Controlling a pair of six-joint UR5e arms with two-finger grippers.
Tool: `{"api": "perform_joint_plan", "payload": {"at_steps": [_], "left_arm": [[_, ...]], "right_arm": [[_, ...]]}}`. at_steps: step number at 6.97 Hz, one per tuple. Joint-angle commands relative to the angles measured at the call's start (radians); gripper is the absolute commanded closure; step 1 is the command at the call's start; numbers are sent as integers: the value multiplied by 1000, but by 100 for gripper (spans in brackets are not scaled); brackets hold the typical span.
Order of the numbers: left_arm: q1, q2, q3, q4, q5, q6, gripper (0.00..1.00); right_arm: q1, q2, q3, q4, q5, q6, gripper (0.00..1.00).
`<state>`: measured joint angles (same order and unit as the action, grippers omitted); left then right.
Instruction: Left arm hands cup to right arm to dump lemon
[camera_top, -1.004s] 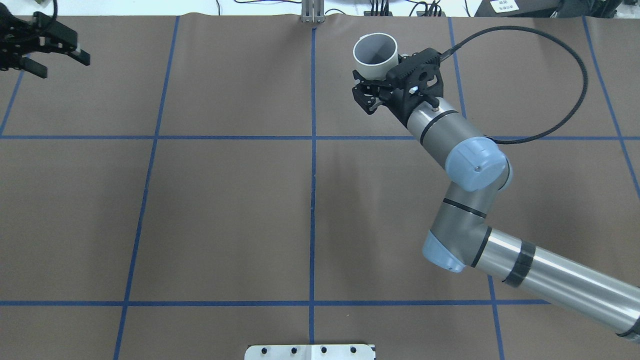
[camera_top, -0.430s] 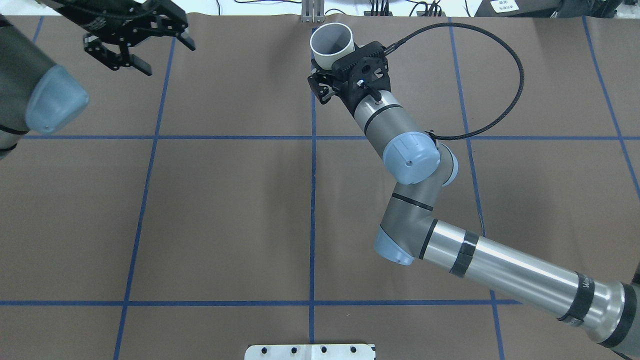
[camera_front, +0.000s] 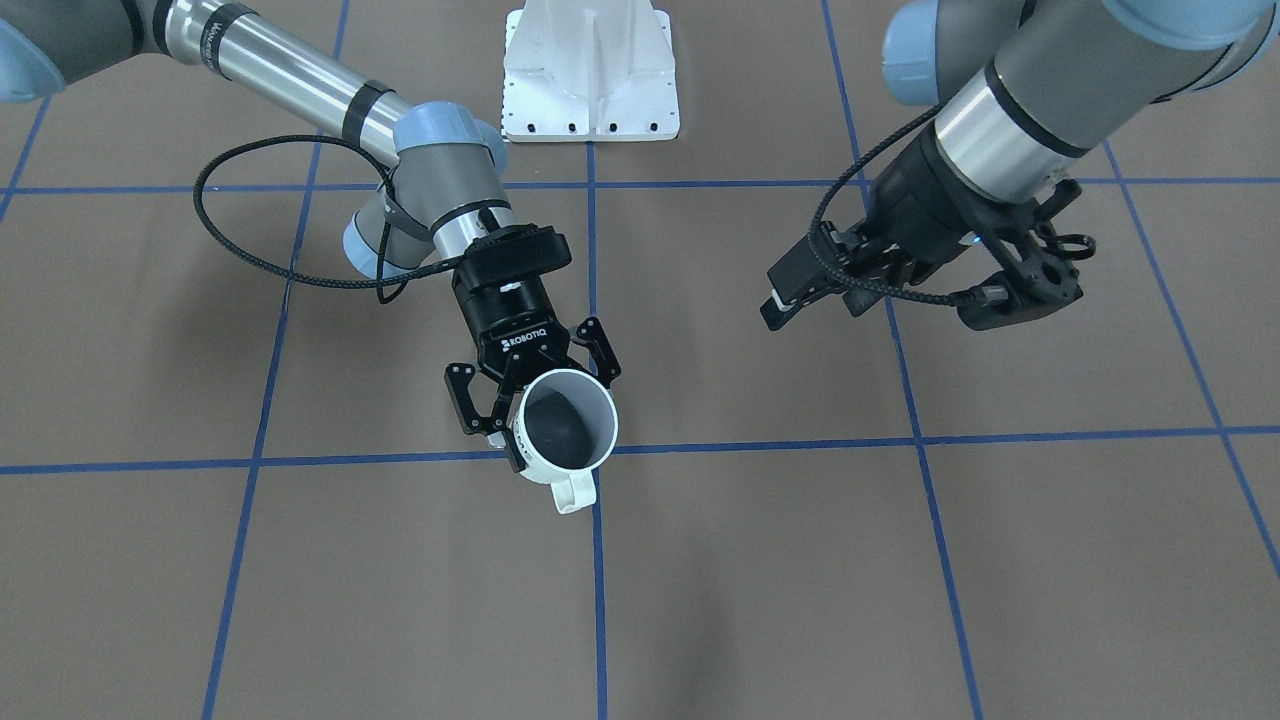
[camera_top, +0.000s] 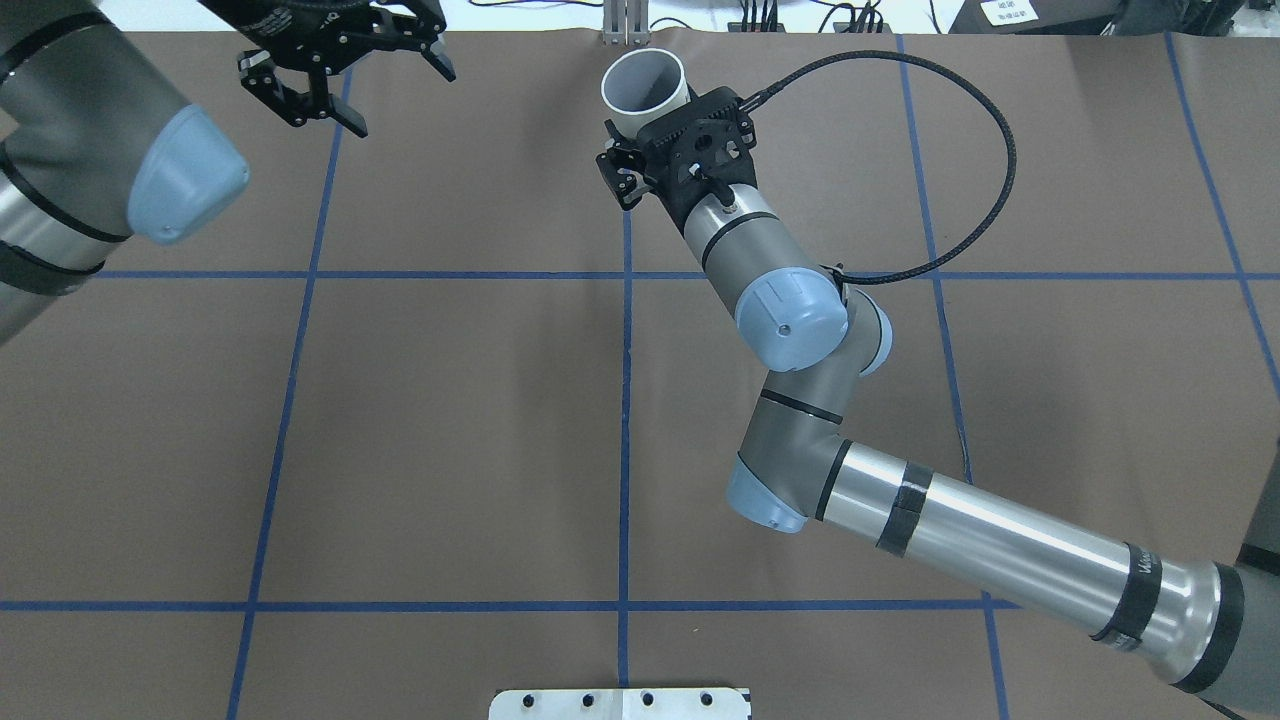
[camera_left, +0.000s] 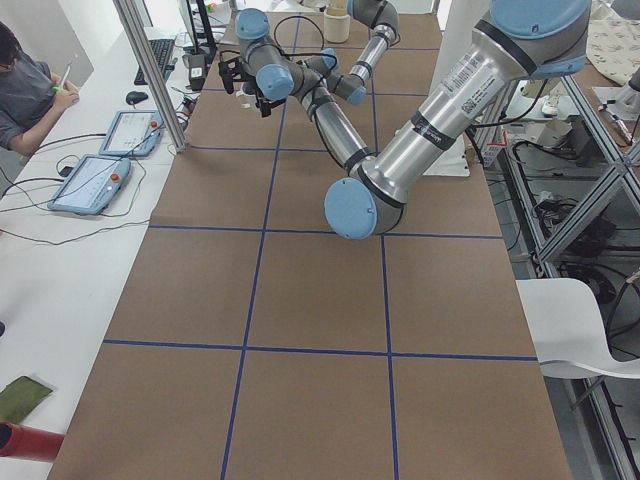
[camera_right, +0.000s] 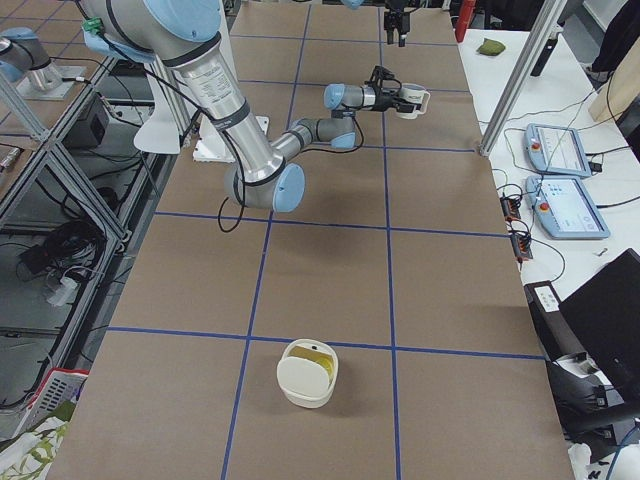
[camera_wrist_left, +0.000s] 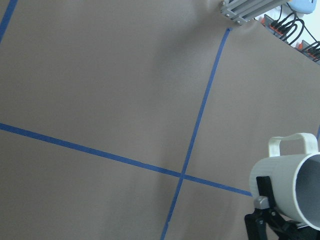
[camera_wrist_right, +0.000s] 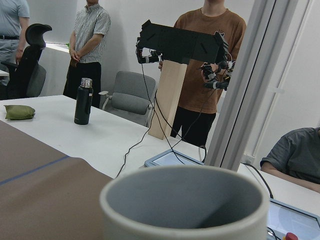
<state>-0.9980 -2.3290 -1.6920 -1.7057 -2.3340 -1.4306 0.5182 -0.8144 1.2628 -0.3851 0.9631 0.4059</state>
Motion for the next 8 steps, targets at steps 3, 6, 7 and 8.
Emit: {"api": "perform_joint_plan", "payload": {"at_steps": [3, 6, 7, 8], "left_arm": [[50, -41, 25, -28, 24, -25, 21], [73, -50, 32, -40, 48, -28, 43], [76, -62, 40, -40, 59, -28, 43], [79, -62, 43, -40, 59, -30, 43]], "right_arm": [[-9, 0, 24, -1, 11, -237, 49], [-44, -6, 64, 14, 10, -239, 49], [-47, -8, 67, 17, 6, -234, 50], [-52, -9, 85, 17, 5, -216, 50]]}}
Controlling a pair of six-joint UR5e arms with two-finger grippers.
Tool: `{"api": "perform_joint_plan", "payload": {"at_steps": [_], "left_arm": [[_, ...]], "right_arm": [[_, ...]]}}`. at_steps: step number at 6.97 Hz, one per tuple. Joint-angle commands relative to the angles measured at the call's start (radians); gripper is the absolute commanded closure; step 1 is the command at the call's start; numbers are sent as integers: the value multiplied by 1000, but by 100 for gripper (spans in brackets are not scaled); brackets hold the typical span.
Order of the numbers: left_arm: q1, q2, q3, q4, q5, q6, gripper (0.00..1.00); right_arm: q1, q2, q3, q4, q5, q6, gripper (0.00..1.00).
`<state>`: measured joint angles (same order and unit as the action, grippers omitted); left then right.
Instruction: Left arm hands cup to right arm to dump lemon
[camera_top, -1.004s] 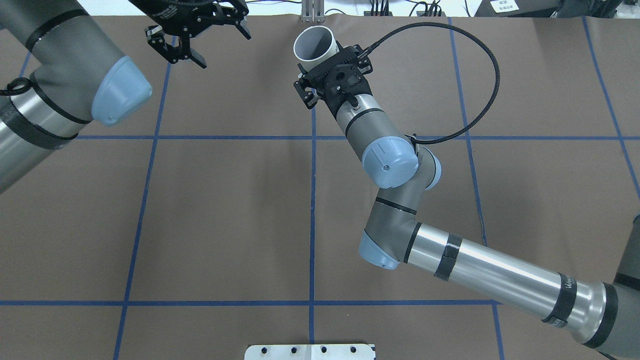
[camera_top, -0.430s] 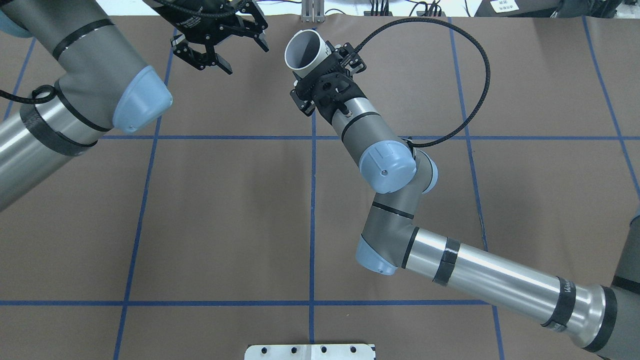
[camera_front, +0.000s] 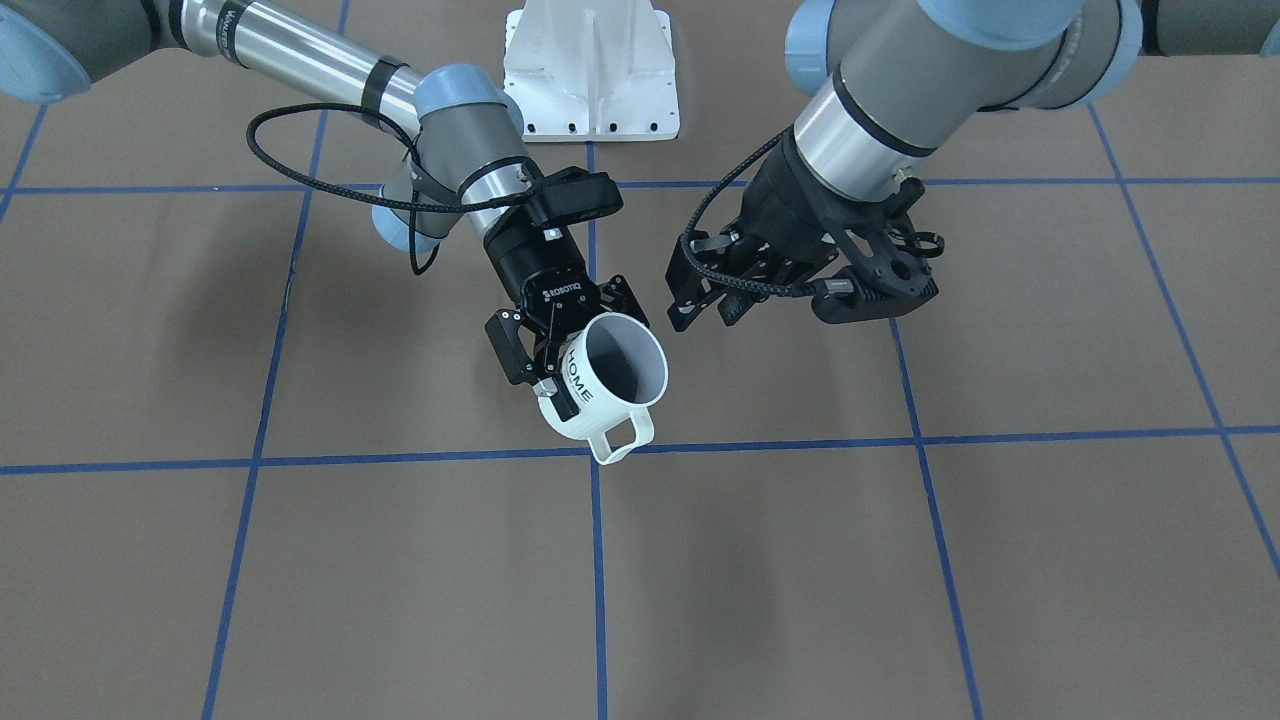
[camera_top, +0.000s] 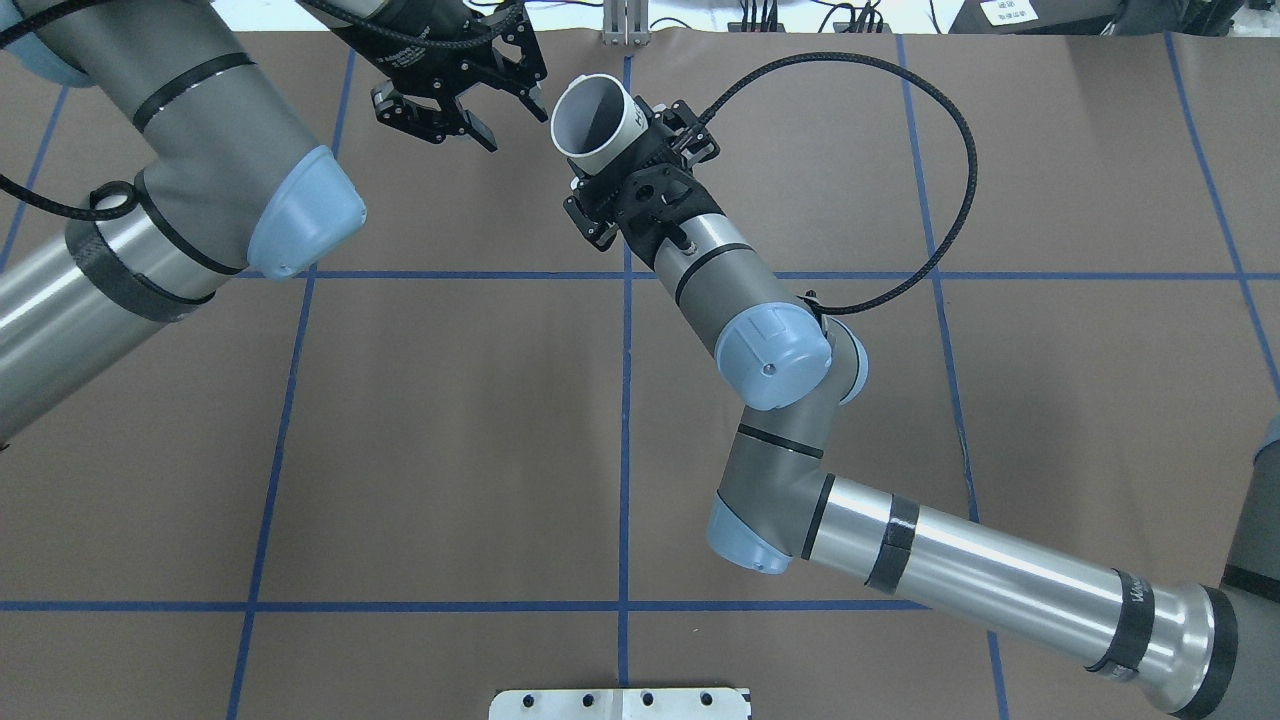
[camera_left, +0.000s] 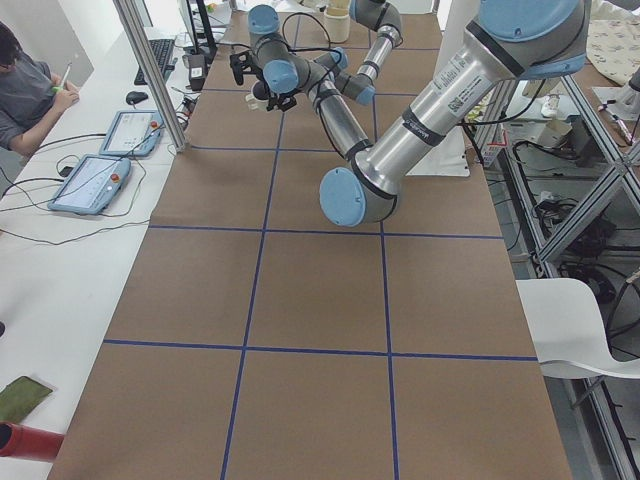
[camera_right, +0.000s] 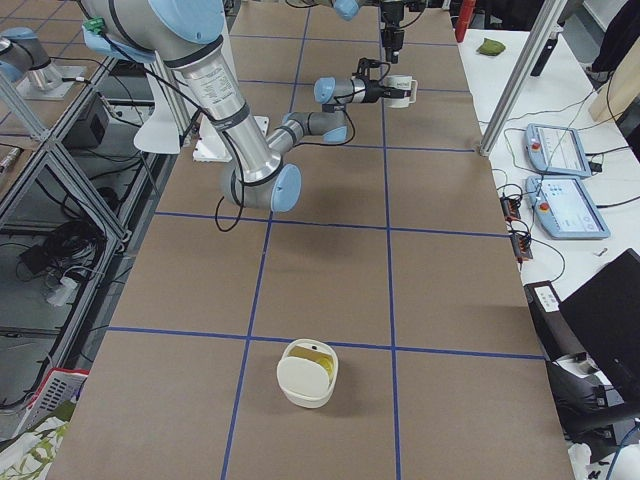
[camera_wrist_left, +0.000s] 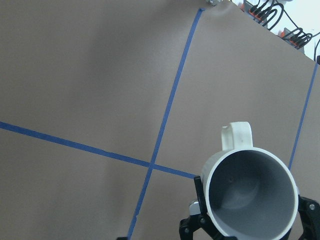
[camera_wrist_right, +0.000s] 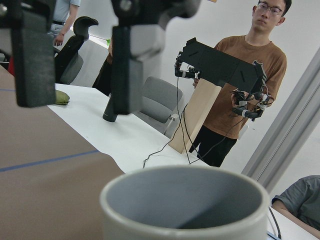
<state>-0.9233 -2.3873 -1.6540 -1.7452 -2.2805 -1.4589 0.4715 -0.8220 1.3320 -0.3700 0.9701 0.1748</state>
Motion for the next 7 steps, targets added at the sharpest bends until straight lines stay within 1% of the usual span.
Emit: {"api": "perform_joint_plan", "payload": {"at_steps": [1, 7], "left_arm": [[4, -6, 5, 0, 6, -8, 43], [8, -23, 10, 0, 6, -46, 43]], "right_arm": [[-7, 0, 16, 0, -7, 75, 50], [-11, 4, 29, -3, -13, 89, 49]]}}
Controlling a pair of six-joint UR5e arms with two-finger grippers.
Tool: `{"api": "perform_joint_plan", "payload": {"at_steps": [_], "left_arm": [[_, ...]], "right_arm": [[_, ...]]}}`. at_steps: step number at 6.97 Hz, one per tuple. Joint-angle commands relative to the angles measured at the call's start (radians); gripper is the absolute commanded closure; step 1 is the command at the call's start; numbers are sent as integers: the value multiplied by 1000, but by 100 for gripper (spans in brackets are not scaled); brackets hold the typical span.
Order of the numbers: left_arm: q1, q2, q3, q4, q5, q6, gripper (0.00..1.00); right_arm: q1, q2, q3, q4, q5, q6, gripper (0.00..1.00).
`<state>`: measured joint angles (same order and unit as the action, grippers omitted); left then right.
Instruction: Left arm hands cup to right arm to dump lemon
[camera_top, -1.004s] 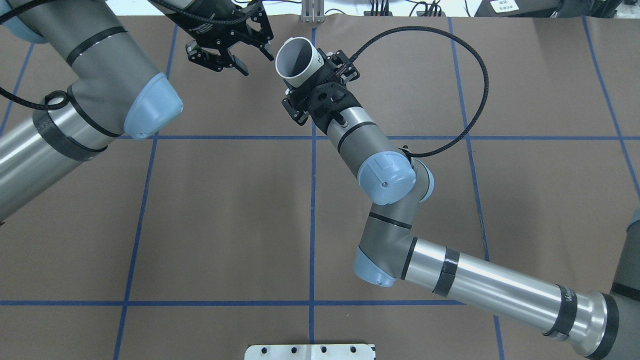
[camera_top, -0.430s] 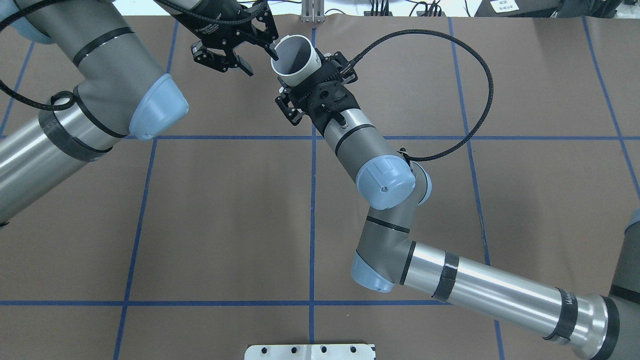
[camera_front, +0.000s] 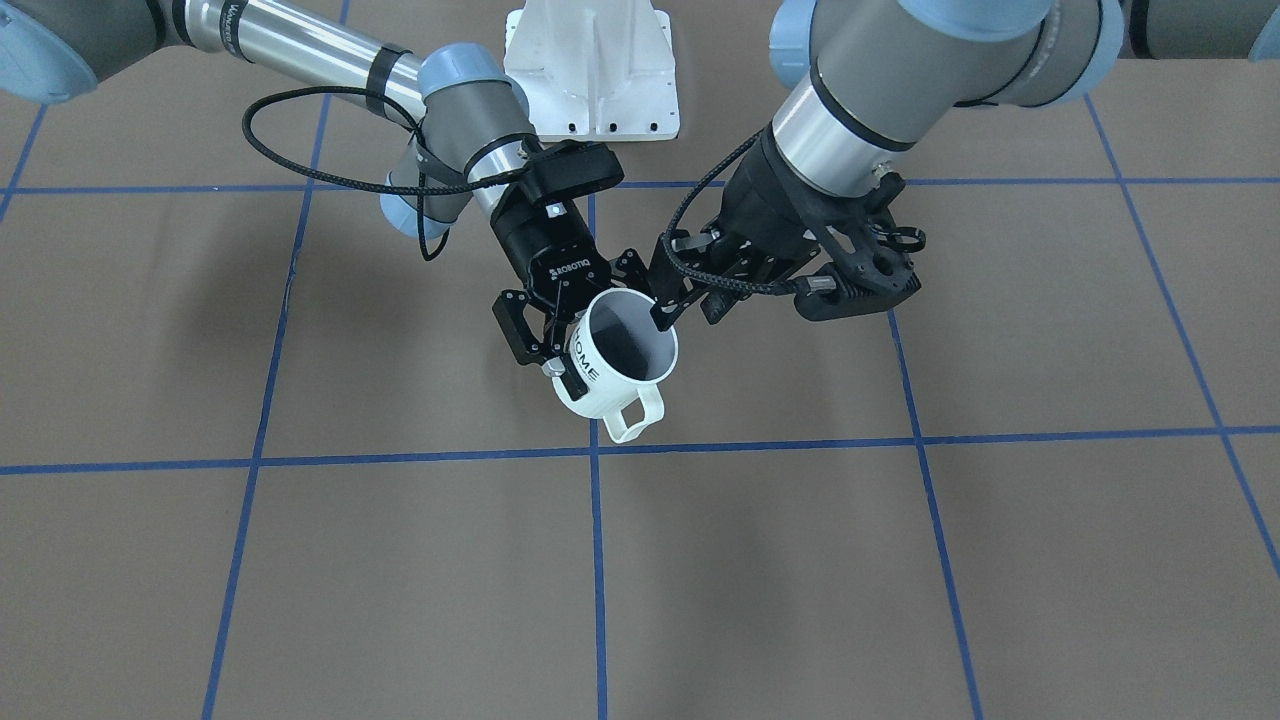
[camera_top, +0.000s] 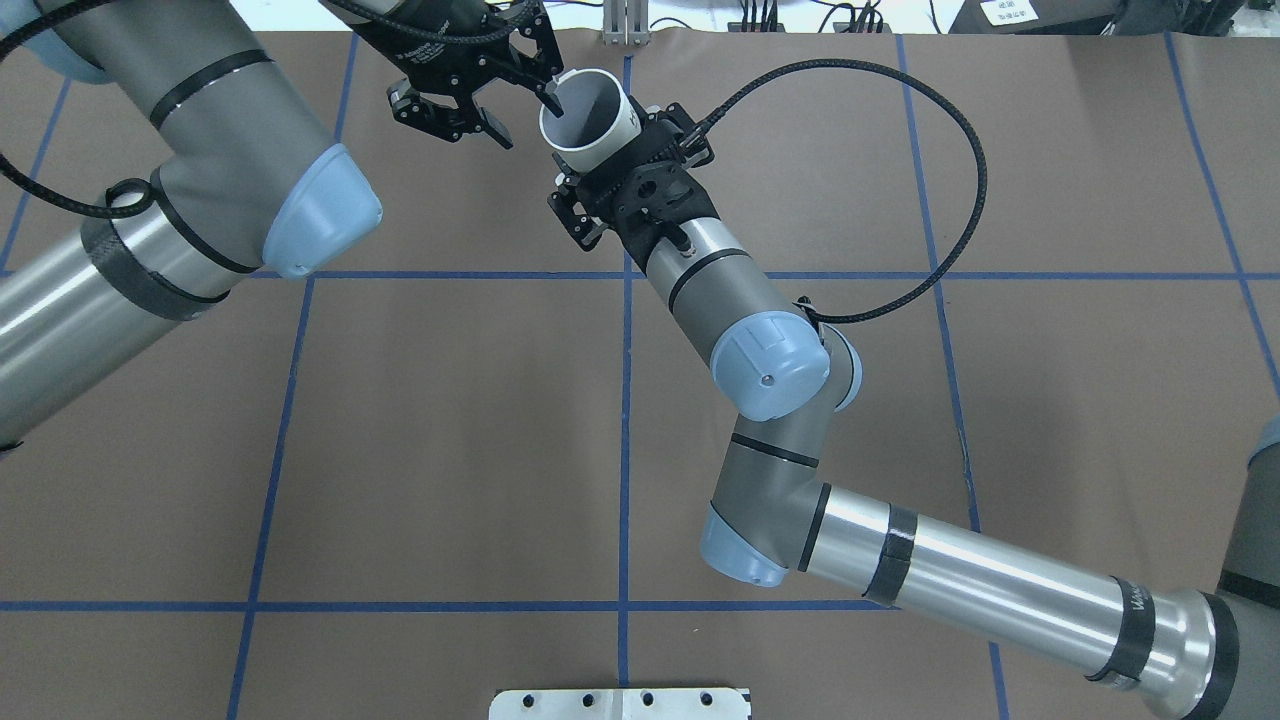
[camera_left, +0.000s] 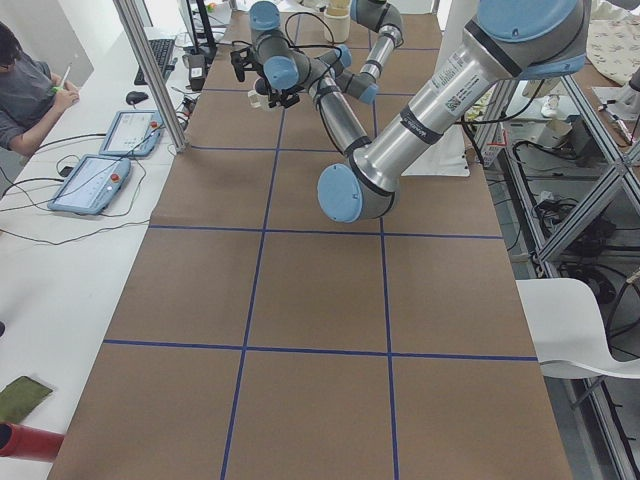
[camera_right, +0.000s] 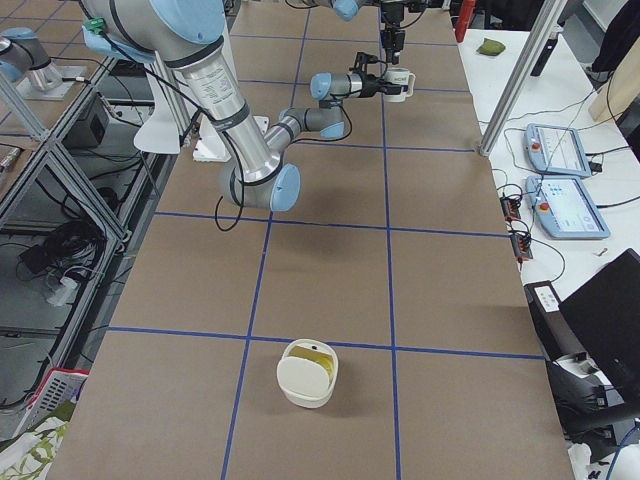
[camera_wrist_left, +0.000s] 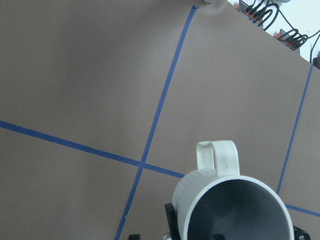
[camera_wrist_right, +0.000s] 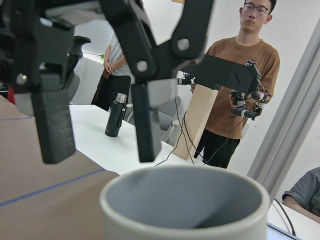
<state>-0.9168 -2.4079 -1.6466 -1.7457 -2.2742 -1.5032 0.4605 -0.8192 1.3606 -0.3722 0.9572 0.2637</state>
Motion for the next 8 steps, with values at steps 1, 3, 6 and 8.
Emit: {"api": "perform_joint_plan", "payload": {"at_steps": [1, 3, 6, 8], "left_arm": [[1, -13, 13, 0, -1, -2, 47], [4, -23, 30, 0, 1, 0, 54], [22, -22, 30, 0, 22, 0, 55], [26, -20, 30, 0, 22, 1, 55]], "right_arm": [[-2, 6, 0, -1, 0, 0, 49], [-3, 8, 3, 1, 0, 0, 49], [-3, 9, 3, 1, 0, 0, 49], [-2, 2, 3, -1, 2, -6, 49]]}}
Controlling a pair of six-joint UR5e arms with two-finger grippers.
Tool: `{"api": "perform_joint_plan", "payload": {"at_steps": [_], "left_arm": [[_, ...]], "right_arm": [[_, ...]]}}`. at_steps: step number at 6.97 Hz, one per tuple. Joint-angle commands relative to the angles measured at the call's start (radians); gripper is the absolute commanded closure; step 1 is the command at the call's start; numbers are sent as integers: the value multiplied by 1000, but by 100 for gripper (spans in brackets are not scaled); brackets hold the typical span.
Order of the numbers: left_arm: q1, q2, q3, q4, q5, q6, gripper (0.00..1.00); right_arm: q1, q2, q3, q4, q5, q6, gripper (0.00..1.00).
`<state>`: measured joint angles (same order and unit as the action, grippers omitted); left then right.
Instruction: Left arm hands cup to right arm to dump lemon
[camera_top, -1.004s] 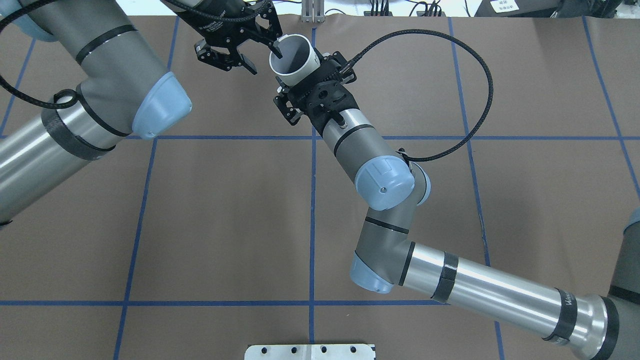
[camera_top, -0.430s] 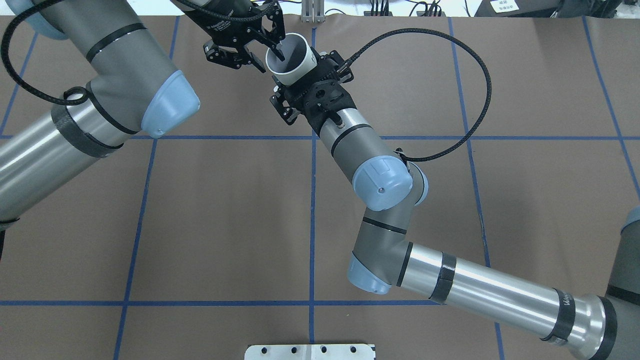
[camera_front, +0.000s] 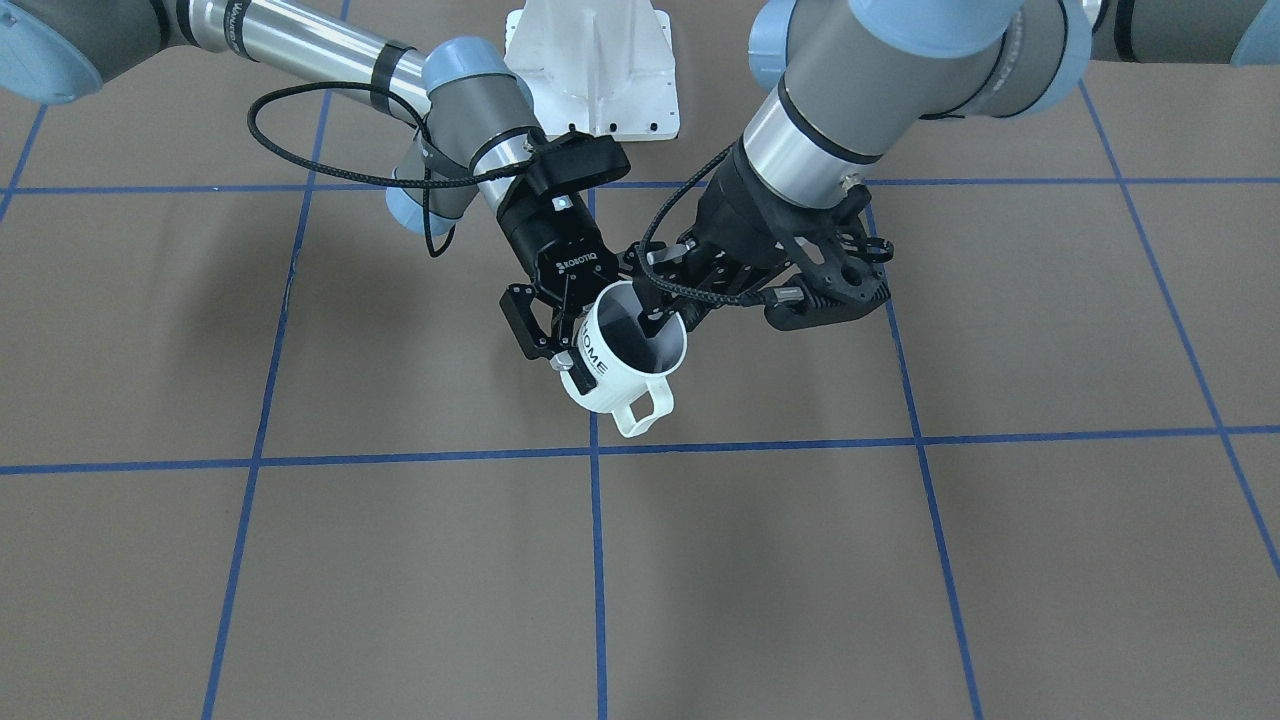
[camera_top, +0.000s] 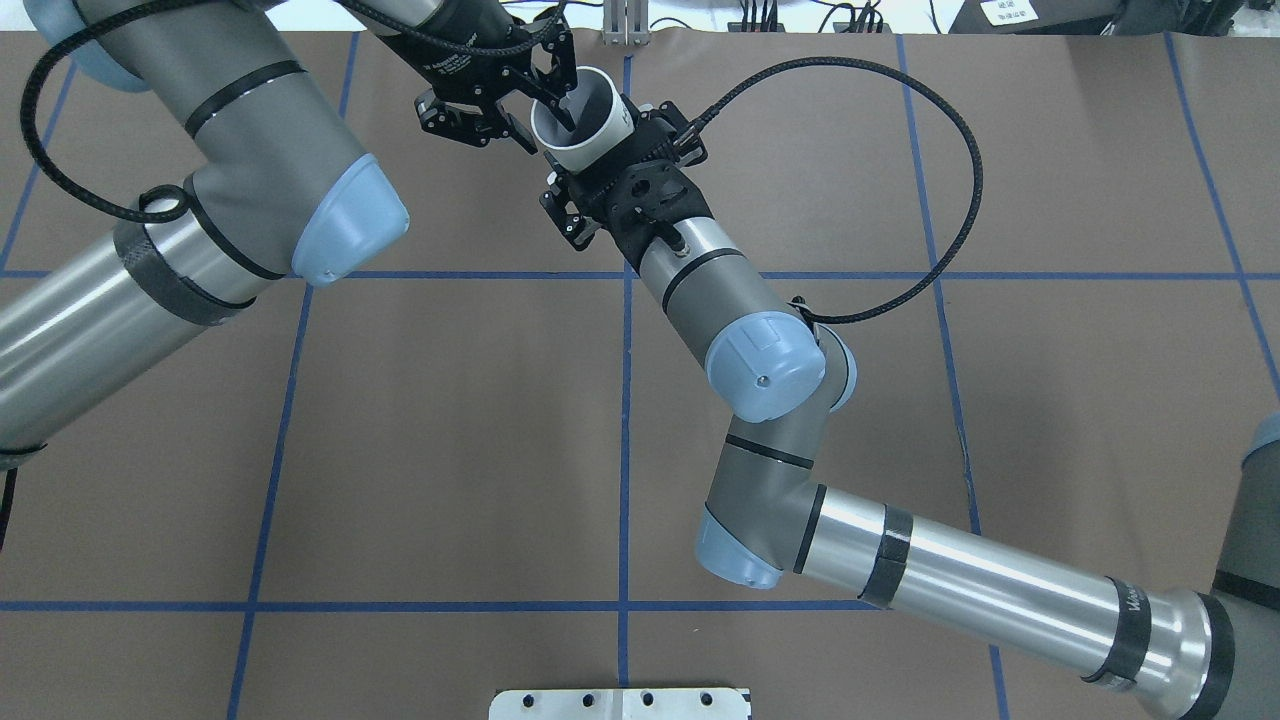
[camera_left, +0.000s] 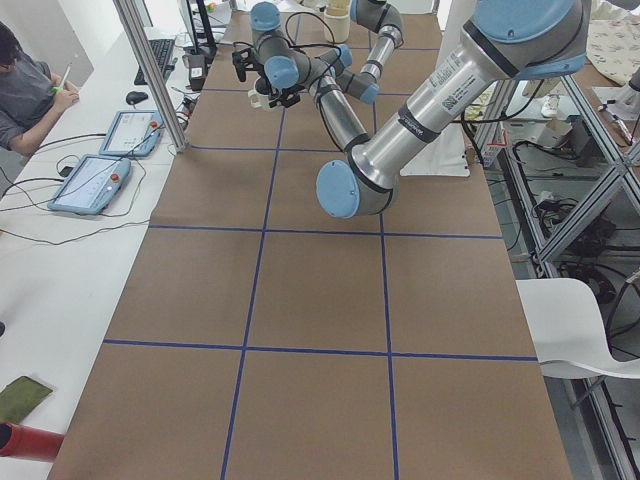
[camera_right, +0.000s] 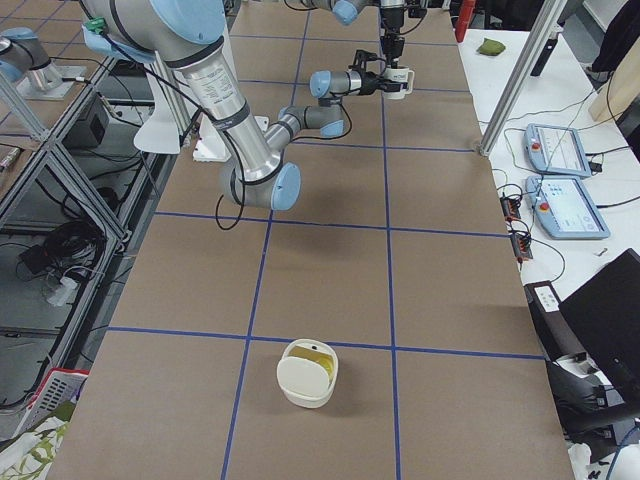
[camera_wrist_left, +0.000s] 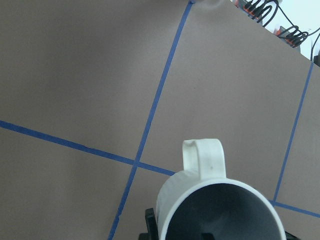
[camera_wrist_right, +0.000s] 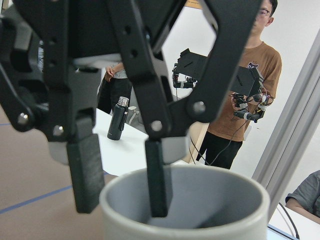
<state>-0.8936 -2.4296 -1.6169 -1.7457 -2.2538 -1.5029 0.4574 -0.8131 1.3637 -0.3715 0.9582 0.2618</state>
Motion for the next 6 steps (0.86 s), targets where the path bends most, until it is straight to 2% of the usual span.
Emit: {"api": "perform_joint_plan", "payload": {"at_steps": [1, 5, 6], "left_arm": [[2, 1, 0, 2, 2, 1, 55], [7, 1, 0, 0, 2, 1, 57], [8, 3, 2, 0, 2, 1, 62]], "right_arm": [[1, -6, 0, -1, 2, -7, 49], [1, -6, 9, 0, 2, -7, 49], [1, -8, 15, 0, 2, -7, 49]]}}
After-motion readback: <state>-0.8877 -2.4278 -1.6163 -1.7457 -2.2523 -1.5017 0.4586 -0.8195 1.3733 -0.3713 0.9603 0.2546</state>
